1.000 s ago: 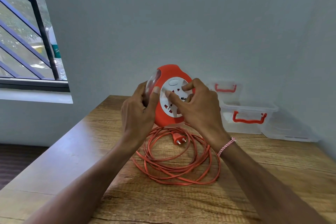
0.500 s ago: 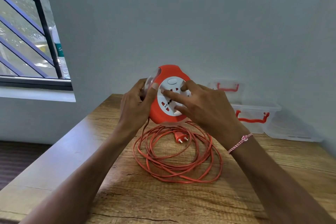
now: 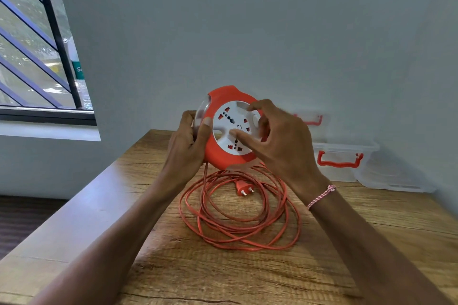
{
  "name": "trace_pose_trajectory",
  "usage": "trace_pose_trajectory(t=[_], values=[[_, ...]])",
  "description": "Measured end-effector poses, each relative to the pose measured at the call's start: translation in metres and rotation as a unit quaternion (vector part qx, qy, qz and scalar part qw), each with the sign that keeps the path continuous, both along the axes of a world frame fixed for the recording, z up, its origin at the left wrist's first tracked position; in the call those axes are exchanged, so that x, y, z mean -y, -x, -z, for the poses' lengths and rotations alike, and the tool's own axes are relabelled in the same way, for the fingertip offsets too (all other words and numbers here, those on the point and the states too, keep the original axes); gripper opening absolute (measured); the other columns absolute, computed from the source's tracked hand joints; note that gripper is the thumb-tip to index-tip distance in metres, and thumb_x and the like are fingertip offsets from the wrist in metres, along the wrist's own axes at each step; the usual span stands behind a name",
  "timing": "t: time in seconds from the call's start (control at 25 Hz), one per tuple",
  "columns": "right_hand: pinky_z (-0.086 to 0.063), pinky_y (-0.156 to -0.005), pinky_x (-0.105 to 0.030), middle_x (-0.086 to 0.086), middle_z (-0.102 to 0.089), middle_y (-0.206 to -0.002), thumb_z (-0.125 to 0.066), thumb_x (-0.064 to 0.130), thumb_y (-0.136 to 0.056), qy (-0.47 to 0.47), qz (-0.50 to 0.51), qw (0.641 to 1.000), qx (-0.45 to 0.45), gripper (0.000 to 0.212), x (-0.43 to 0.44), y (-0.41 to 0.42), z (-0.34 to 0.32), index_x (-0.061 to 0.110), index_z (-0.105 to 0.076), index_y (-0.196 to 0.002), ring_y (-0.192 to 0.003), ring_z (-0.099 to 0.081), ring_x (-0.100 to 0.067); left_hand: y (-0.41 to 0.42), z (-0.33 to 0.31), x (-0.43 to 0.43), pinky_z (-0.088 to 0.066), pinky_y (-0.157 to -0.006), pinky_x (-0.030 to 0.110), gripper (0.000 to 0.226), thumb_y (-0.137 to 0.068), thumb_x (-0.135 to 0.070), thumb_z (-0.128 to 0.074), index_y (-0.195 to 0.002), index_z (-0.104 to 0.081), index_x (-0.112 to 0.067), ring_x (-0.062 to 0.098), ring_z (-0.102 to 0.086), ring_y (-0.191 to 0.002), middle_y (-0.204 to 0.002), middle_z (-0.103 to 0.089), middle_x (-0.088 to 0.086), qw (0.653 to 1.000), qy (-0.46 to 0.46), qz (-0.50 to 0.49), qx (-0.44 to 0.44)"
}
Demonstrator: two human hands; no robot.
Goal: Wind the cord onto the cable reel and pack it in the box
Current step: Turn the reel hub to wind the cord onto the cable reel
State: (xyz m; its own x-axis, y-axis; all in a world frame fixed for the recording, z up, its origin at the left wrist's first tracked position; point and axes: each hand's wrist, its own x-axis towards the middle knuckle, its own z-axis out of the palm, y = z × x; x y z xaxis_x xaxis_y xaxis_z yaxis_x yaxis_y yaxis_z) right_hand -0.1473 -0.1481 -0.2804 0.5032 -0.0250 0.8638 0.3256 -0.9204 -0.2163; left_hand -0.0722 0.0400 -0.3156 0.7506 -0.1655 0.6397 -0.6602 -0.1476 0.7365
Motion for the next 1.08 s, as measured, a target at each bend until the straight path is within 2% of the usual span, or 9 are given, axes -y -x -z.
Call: trace_pose_trajectory(t=[0.08, 0.16, 0.32, 0.6, 0.68, 0.8, 0.92, 1.0, 1.08], values=[[-0.036, -0.057, -0.010, 0.010, -0.056, -0.097, -0.065, 0.067, -0.087, -0.054, 0.040, 0.997, 0.035, 0.051, 0.011, -0.002, -0.002, 0.026, -0.057, -0.117, -0.066, -0.048, 0.001, 0.000, -0.001, 0.000, -0.053, -0.047, 0.022, 0.021, -0.111, -0.043, -0.043, -0.115, -0.050, -0.023, 0.009, -0.073, -0.065, -0.087, -0.072, 0.000, 1.000, 0.007, 0.003, -0.001], [-0.045, -0.060, -0.015, 0.007, -0.058, -0.106, -0.065, 0.065, -0.088, -0.151, 0.026, 0.988, -0.024, 0.053, 0.019, -0.003, -0.002, 0.027, -0.053, -0.123, -0.075, -0.058, -0.004, 0.002, -0.001, 0.001, -0.056, -0.046, 0.027, 0.019, -0.112, -0.042, -0.041, -0.114, -0.050, -0.025, 0.018, -0.073, -0.065, -0.086, -0.070, 0.006, 1.000, 0.020, 0.016, 0.001], [-0.065, -0.074, -0.038, 0.002, -0.073, -0.116, -0.069, 0.058, -0.089, -0.380, -0.186, 0.880, -0.217, 0.052, 0.022, -0.001, -0.002, 0.033, -0.053, -0.132, -0.092, -0.076, -0.013, 0.005, -0.001, 0.002, -0.057, -0.047, 0.035, 0.025, -0.108, -0.049, -0.041, -0.116, -0.049, -0.027, 0.028, -0.072, -0.068, -0.091, -0.071, 0.014, 0.999, 0.024, 0.039, -0.003], [-0.065, -0.078, -0.040, 0.005, -0.073, -0.116, -0.067, 0.060, -0.089, -0.348, -0.177, 0.895, -0.216, 0.052, 0.017, -0.005, 0.002, 0.034, -0.057, -0.133, -0.094, -0.075, -0.012, -0.001, -0.003, -0.003, -0.048, -0.045, 0.023, 0.049, -0.095, -0.069, -0.039, -0.099, -0.054, -0.023, 0.005, -0.061, -0.053, -0.064, -0.064, -0.006, 1.000, 0.014, -0.016, -0.006], [-0.064, -0.080, -0.033, 0.004, -0.069, -0.122, -0.063, 0.061, -0.091, -0.288, -0.131, 0.930, -0.189, 0.055, 0.015, -0.004, 0.001, 0.031, -0.056, -0.137, -0.096, -0.072, -0.009, 0.000, -0.004, -0.002, -0.047, -0.047, 0.019, 0.043, -0.097, -0.068, -0.038, -0.098, -0.055, -0.028, 0.001, -0.060, -0.053, -0.066, -0.065, -0.013, 1.000, 0.022, -0.013, -0.005], [-0.058, -0.080, -0.033, -0.003, -0.056, -0.131, -0.057, 0.052, -0.100, -0.011, -0.011, 0.999, -0.051, 0.048, 0.017, 0.001, -0.003, 0.027, -0.052, -0.140, -0.108, -0.062, -0.016, 0.001, -0.004, -0.003, -0.047, -0.050, 0.019, 0.039, -0.098, -0.068, -0.037, -0.097, -0.053, -0.032, 0.001, -0.062, -0.057, -0.069, -0.066, -0.017, 0.999, 0.023, -0.026, -0.001], [-0.054, -0.082, -0.043, -0.010, -0.053, -0.134, -0.060, 0.036, -0.097, 0.253, 0.017, 0.967, -0.012, 0.045, 0.020, 0.009, -0.010, 0.028, -0.054, -0.141, -0.112, -0.054, -0.027, 0.000, -0.004, -0.004, -0.056, -0.055, 0.038, 0.044, -0.097, -0.070, -0.036, -0.099, -0.053, -0.029, 0.010, -0.069, -0.062, -0.072, -0.069, -0.006, 0.999, 0.011, -0.043, 0.002], [-0.050, -0.085, -0.047, -0.015, -0.052, -0.139, -0.065, 0.035, -0.095, 0.347, 0.042, 0.936, -0.030, 0.052, 0.020, 0.013, -0.013, 0.032, -0.052, -0.145, -0.116, -0.053, -0.033, 0.001, -0.003, -0.004, -0.062, -0.062, 0.054, 0.042, -0.098, -0.071, -0.036, -0.102, -0.053, -0.032, 0.021, -0.075, -0.070, -0.080, -0.073, 0.003, 0.999, -0.005, -0.051, 0.005], [-0.048, -0.086, -0.048, -0.018, -0.052, -0.144, -0.071, 0.033, -0.092, 0.390, 0.056, 0.918, -0.043, 0.059, 0.018, 0.015, -0.015, 0.034, -0.051, -0.148, -0.118, -0.055, -0.037, 0.001, -0.003, -0.004, -0.063, -0.063, 0.056, 0.038, -0.098, -0.071, -0.035, -0.102, -0.052, -0.038, 0.019, -0.076, -0.070, -0.083, -0.074, 0.003, 0.998, -0.016, -0.057, 0.011]])
